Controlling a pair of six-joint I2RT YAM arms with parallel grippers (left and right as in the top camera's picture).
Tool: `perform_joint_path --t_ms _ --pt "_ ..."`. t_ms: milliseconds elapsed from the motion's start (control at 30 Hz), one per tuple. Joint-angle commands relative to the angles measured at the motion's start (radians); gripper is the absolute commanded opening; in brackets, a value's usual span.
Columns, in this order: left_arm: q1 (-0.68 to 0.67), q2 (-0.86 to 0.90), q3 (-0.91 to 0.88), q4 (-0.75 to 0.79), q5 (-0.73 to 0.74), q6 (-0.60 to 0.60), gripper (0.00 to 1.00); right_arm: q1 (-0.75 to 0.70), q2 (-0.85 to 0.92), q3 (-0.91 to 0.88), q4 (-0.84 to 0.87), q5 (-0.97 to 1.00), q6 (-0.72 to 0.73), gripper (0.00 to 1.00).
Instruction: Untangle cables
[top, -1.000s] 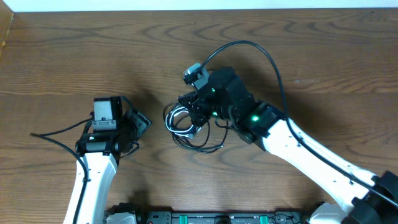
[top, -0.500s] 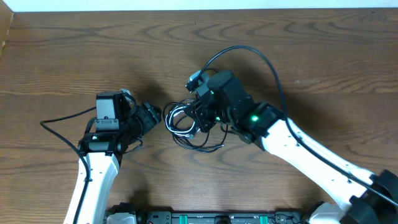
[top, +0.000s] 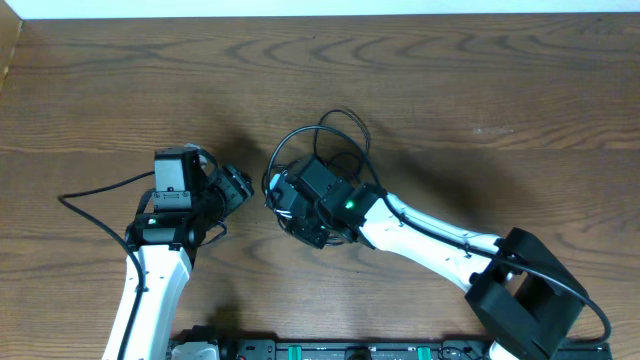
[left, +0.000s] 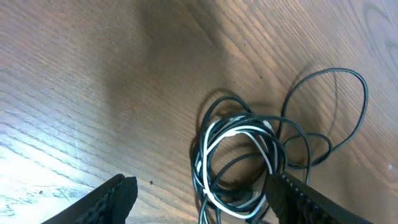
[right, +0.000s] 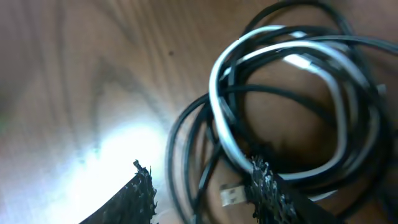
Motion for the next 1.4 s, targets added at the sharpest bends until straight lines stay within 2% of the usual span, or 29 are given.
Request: perform_joint_path --t_ms 0,67,133,200,300,333,467,600,700,767,833,867,900,967,1000,1300,1367 --pt "0.0 0.006 0.009 -0.002 -0.035 0.013 0.73 0.005 0.048 0.0 0.036 0.098 -0.035 0.41" --pt "0.0 0.006 0.009 -0.002 -0.035 0.013 0.73 0.005 0.069 0.0 0.062 0.096 -0.034 0.36" --pt "0.0 0.006 0.009 -0.002 -0.035 0.014 0.73 0.011 0.084 0.0 0.065 0.089 -0.035 0.38" --pt "0.0 0.006 0.009 -0.002 -0.035 0.014 0.74 0.016 0.094 0.0 0.065 0.089 -0.035 0.35" --pt "0.0 0.006 0.009 -0.002 -0.035 0.014 0.74 0.018 0.098 0.0 0.092 0.089 -0.035 0.2" --pt "0.0 0.006 0.009 -0.002 -0.035 0.014 0.73 0.017 0.098 0.0 0.105 0.089 -0.034 0.2" --pt "0.0 0.006 0.009 -0.011 -0.035 0.014 0.74 0.016 0.098 0.0 0.112 0.089 -0.034 0.36" --pt "0.0 0.006 0.009 -0.028 -0.036 0.014 0.75 0.018 0.098 0.0 0.098 0.089 -0.034 0.39" --pt "0.0 0.006 0.009 -0.028 -0.036 0.014 0.75 0.018 0.104 0.0 0.095 0.089 -0.034 0.48" --pt "0.0 0.006 0.009 -0.028 -0.036 0.014 0.75 0.018 0.121 0.0 0.099 0.089 -0.034 0.48" --pt "0.0 0.006 0.009 -0.028 -0.036 0.014 0.75 0.018 0.148 0.0 0.111 0.089 -0.034 0.35" --pt "0.0 0.006 0.009 -0.028 -0.036 0.014 0.75 0.018 0.148 0.0 0.111 0.089 -0.035 0.25" --pt "0.0 0.006 0.009 -0.028 -0.036 0.014 0.75 0.018 0.149 0.0 0.114 0.089 -0.034 0.11" --pt "0.0 0.006 0.009 -0.028 -0.036 0.014 0.76 0.017 0.137 0.003 0.119 0.089 -0.034 0.01" --pt "0.0 0.006 0.009 -0.028 -0.036 0.014 0.79 0.017 0.121 0.006 0.121 0.089 -0.03 0.01" --pt "0.0 0.006 0.009 -0.028 -0.034 0.013 0.81 0.015 -0.206 0.016 0.088 0.086 0.135 0.01" --pt "0.0 0.006 0.009 -0.029 -0.011 -0.021 0.92 0.013 -0.277 0.016 0.068 0.038 0.143 0.01"
